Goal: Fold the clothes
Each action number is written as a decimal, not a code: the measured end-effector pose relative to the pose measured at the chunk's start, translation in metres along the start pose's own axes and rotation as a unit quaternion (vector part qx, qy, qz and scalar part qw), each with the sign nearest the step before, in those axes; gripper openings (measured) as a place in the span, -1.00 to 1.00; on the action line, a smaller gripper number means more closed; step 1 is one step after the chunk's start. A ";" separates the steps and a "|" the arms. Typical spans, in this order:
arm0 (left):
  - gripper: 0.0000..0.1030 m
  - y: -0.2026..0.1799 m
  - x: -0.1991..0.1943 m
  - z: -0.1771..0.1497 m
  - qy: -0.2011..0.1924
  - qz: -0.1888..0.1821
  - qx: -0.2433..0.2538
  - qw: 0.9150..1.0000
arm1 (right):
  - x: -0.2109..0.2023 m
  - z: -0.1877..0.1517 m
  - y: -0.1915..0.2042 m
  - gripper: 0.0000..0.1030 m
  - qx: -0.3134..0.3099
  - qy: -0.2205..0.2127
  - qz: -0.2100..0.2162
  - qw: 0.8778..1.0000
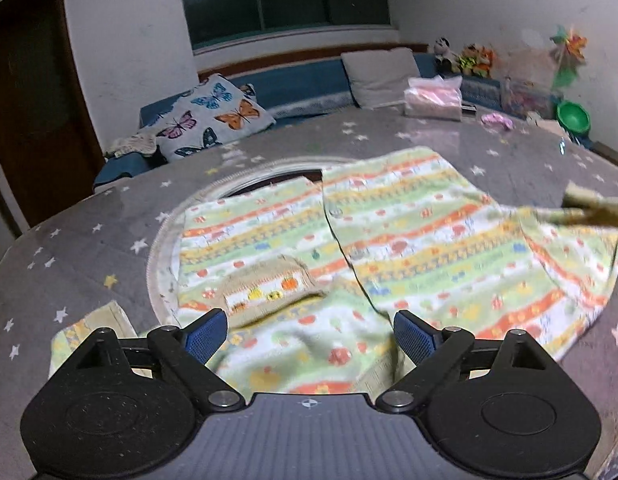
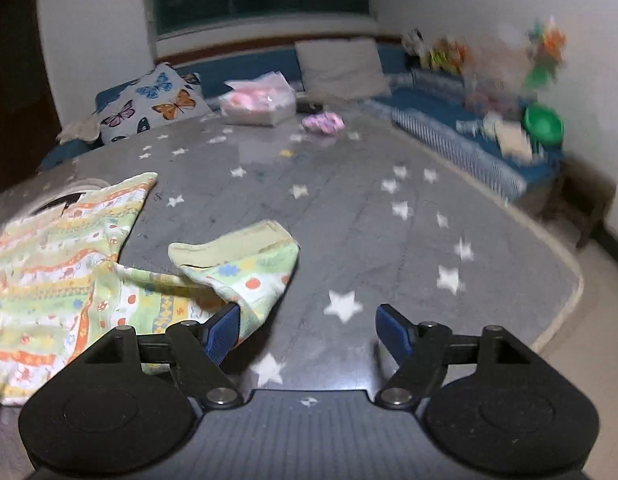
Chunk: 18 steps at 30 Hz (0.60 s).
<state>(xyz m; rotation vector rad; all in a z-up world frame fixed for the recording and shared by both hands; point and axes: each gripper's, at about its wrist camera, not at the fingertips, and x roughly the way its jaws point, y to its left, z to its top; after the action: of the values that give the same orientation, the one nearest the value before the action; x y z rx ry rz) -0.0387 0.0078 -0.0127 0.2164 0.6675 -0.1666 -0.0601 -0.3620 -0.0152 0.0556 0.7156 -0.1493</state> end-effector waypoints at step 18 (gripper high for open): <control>0.96 -0.011 0.003 -0.009 0.016 -0.013 0.004 1.000 | 0.030 0.009 0.001 0.67 -0.007 -0.010 -0.062 0.998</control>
<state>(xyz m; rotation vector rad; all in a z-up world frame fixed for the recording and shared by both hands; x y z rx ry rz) -0.0442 -0.0004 -0.0233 0.2180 0.7009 -0.1918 -0.0320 -0.3652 -0.0278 -0.0034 0.7009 -0.2643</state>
